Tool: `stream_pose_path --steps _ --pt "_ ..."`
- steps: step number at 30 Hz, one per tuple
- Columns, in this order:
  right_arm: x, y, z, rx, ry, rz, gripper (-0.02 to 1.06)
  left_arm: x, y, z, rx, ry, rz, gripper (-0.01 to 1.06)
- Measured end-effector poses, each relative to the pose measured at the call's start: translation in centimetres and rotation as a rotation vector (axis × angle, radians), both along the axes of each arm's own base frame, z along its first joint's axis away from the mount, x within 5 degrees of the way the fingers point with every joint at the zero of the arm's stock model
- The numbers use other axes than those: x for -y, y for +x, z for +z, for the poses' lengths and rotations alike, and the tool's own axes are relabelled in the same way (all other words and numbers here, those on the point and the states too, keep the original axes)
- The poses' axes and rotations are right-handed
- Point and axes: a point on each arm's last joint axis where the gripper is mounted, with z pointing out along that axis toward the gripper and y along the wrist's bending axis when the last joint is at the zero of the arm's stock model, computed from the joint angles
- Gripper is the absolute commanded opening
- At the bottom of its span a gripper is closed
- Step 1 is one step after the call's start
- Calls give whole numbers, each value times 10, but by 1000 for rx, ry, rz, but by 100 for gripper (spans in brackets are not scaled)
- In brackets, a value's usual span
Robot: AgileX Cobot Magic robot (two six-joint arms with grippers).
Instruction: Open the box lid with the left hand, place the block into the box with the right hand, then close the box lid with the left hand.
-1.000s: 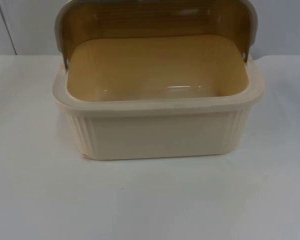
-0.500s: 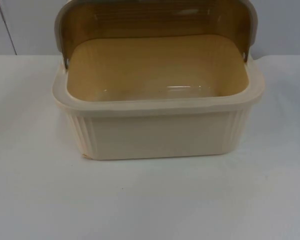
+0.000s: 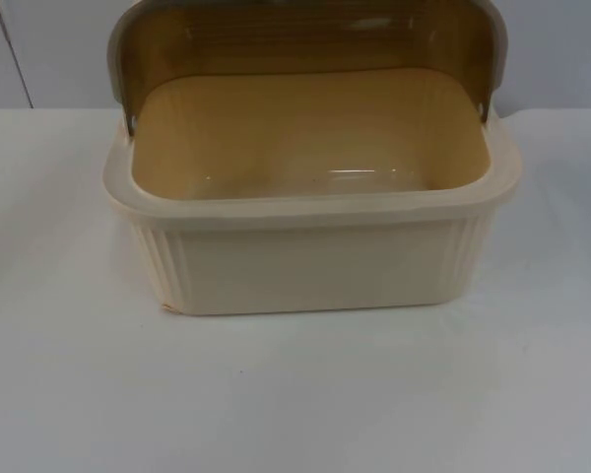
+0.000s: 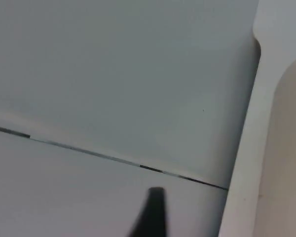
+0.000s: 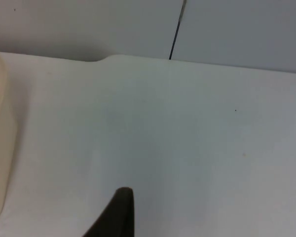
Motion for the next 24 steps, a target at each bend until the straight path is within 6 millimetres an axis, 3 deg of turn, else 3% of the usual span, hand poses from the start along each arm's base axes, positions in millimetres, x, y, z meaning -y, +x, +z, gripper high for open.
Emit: stream_pose_path --steps 4,12,14,21,24 --pt "0 0 0 0 2 0 105 0 4 -1 14 -37 15 29" --pt "0 0 0 0 4 0 105 -10 6 -3 -57 -84 30 10" --pt "0 0 0 0 4 0 105 -11 5 -4 -93 -107 28 0" --pt "0 0 0 0 4 0 105 -9 6 -16 -175 -122 13 0" --pt "0 0 0 0 4 0 105 -6 8 -30 -237 -109 1 0"
